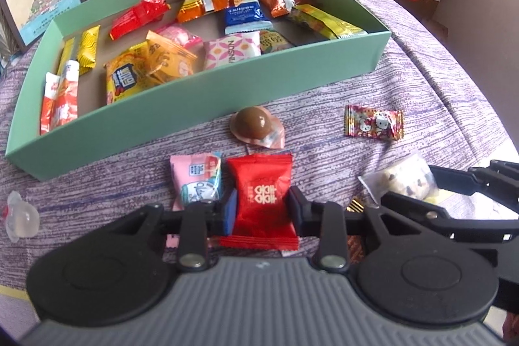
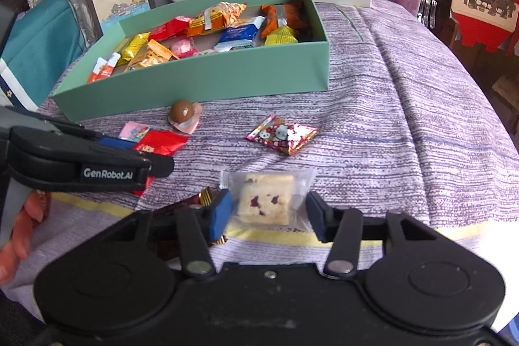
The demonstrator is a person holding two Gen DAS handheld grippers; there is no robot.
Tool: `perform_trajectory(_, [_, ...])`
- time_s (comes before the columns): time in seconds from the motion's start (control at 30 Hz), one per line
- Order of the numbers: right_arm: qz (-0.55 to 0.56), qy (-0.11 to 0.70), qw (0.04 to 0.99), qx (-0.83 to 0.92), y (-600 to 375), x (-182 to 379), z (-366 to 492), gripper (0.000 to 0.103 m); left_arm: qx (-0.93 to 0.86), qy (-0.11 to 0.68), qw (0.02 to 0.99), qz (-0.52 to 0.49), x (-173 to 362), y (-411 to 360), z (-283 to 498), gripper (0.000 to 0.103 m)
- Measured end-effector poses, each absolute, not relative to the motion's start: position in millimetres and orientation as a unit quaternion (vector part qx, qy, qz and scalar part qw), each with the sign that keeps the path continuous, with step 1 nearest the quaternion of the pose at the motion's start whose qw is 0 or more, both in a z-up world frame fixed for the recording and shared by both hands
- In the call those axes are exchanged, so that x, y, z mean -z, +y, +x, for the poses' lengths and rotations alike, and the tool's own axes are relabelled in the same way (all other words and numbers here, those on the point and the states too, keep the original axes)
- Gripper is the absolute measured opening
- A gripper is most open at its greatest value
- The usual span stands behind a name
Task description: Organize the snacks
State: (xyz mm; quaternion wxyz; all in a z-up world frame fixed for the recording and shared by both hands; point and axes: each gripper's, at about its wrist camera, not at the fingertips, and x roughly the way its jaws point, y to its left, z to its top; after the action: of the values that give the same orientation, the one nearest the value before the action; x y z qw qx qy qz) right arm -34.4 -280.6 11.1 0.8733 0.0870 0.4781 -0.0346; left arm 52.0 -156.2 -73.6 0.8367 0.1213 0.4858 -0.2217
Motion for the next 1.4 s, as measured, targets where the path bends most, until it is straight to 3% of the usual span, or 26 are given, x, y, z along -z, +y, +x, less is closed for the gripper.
perform_trajectory(0.17, [0.104, 0.473, 0.874, 0.042, -282, -23, -38, 0.048, 0.230, 0.489, 0.836, 0.092, 63, -142, 50, 0.032])
perform_trajectory(0.3, [0.119, 0.461, 0.878, 0.045, -287, -41, -37, 0.040, 0.231, 0.486, 0.839, 0.074, 52, -131, 48, 0.032])
perform_trajectory(0.57, [0.091, 0.481, 0.871, 0.042, -283, -47, -24, 0.040, 0.230, 0.476, 0.848, 0.040, 37, -109, 48, 0.032])
perform_trajectory(0.6, [0.097, 0.485, 0.868, 0.047, -284, -43, -26, 0.042, 0.230, 0.476, 0.848, 0.037, 37, -107, 47, 0.032])
perform_trajectory(0.7, [0.118, 0.491, 0.862, 0.051, -287, -34, -29, 0.068, 0.227, 0.477, 0.848, 0.031, 38, -99, 46, 0.032])
perform_trajectory(1.0, [0.119, 0.513, 0.849, 0.032, -270, -3, -16, 0.077, 0.212, 0.492, 0.844, 0.027, 46, -90, 47, 0.032])
perform_trajectory(1.07, [0.086, 0.510, 0.855, 0.033, -262, -3, -16, 0.068, 0.211, 0.494, 0.843, 0.026, 48, -90, 48, 0.032])
perform_trajectory(1.13, [0.084, 0.512, 0.855, 0.033, -262, -7, -16, 0.040, 0.212, 0.495, 0.842, 0.025, 49, -90, 48, 0.032])
perform_trajectory(1.4, [0.094, 0.485, 0.868, 0.044, -272, -38, -18, 0.020, 0.221, 0.485, 0.846, 0.009, 39, -84, 48, 0.032])
